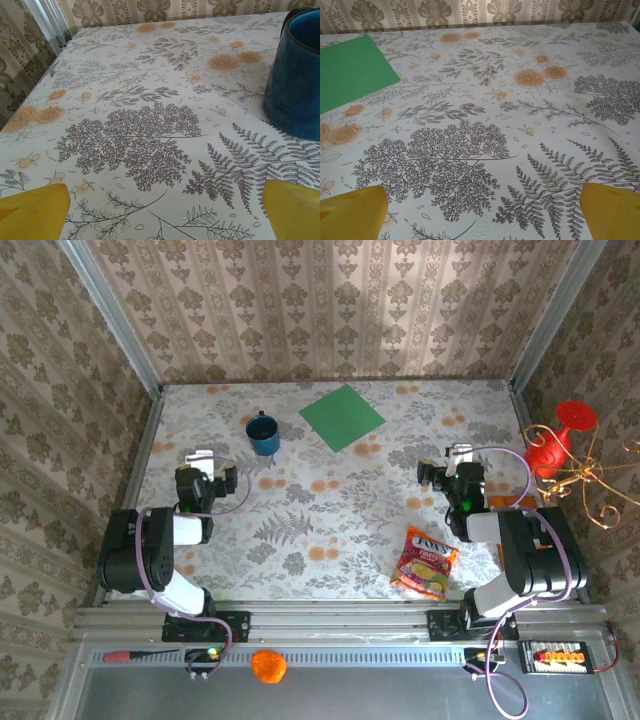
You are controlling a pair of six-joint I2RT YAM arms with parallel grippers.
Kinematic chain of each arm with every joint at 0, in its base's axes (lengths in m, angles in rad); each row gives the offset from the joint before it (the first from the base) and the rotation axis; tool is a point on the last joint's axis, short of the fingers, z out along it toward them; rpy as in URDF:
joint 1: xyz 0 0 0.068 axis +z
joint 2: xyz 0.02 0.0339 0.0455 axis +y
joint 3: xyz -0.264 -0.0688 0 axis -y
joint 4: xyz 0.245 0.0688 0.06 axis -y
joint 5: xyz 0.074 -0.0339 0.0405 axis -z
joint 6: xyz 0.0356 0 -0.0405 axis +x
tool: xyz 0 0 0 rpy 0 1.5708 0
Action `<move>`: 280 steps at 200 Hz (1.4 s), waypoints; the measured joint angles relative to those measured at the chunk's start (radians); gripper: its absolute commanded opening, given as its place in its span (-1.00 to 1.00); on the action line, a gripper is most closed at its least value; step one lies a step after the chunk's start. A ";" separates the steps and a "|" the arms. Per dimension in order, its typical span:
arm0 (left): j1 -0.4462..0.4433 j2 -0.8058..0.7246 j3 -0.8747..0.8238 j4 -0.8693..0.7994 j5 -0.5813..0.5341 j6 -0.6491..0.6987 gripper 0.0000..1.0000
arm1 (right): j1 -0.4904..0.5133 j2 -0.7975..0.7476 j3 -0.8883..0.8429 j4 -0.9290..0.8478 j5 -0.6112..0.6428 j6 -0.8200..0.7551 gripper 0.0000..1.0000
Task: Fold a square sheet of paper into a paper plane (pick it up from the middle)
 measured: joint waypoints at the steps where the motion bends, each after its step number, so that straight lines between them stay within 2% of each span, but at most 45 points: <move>1: 0.000 0.000 0.000 0.000 0.000 0.000 1.00 | 0.000 0.000 0.000 0.000 0.000 0.000 1.00; 212: -0.002 -0.002 0.000 -0.004 -0.010 0.000 1.00 | 0.000 -0.005 0.000 -0.010 0.000 0.000 1.00; 247: -0.014 -0.117 0.019 -0.158 -0.035 0.000 1.00 | 0.008 -0.140 0.018 -0.151 0.003 -0.006 1.00; 280: -0.028 -0.290 0.107 -0.359 -0.039 -0.052 1.00 | 0.045 -0.266 0.133 -0.300 0.005 0.019 1.00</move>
